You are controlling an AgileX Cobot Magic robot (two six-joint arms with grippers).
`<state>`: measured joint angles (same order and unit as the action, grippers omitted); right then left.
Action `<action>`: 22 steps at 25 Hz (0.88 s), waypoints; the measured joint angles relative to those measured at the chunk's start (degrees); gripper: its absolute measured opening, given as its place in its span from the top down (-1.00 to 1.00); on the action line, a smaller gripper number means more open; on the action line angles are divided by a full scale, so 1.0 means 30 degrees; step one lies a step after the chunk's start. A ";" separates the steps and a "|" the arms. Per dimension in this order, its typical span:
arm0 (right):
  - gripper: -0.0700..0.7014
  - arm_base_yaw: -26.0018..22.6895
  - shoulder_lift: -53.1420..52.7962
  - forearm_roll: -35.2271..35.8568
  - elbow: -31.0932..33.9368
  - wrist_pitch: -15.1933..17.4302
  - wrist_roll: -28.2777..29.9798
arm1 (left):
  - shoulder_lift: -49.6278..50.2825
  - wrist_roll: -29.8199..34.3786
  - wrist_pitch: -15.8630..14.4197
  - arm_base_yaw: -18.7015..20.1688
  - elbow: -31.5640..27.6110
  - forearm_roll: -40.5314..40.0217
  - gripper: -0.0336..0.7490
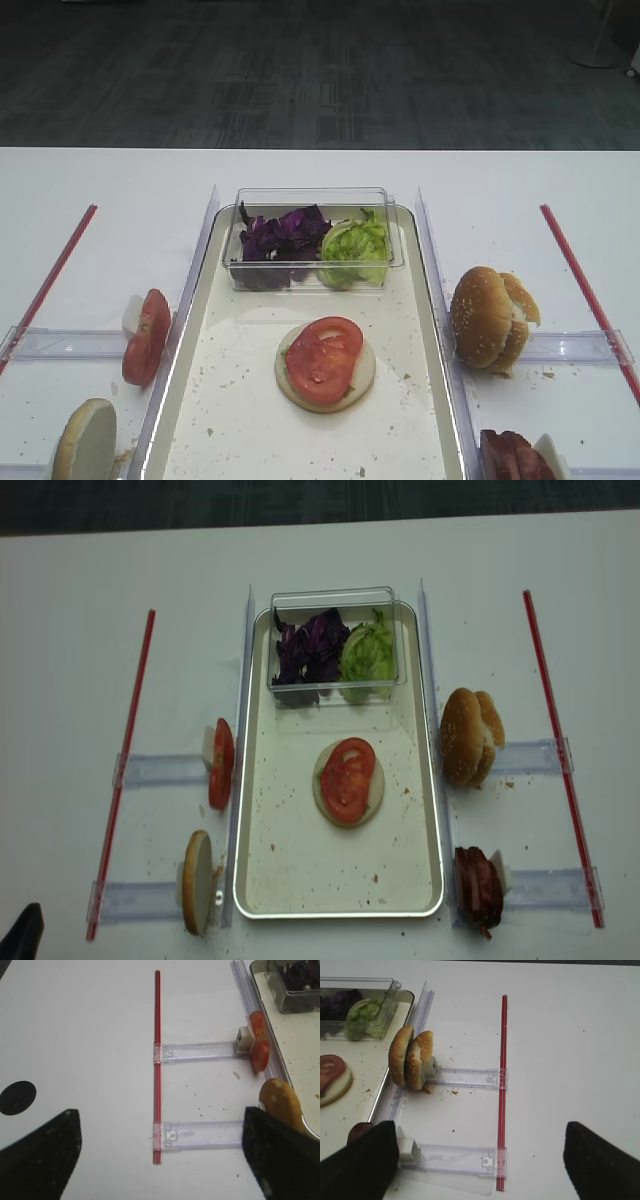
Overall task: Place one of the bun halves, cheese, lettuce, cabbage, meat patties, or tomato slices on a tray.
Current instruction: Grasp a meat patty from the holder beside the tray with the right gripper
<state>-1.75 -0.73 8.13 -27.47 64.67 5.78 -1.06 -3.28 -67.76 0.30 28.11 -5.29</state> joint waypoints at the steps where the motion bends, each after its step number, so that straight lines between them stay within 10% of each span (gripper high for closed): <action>1: -0.94 0.0000 0.0231 0.0000 0.0000 0.0000 0.0000 | 0.0000 0.0000 0.0000 0.0000 0.0000 0.0000 -0.62; 22: -0.94 0.0000 1.3780 -0.0133 0.0000 -0.0541 -0.0613 | 0.0000 0.0000 0.0000 0.0000 0.0000 0.0000 -0.62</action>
<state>-1.75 40.61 7.73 -27.47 63.04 3.94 -1.06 -3.28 -67.76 0.30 28.11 -5.29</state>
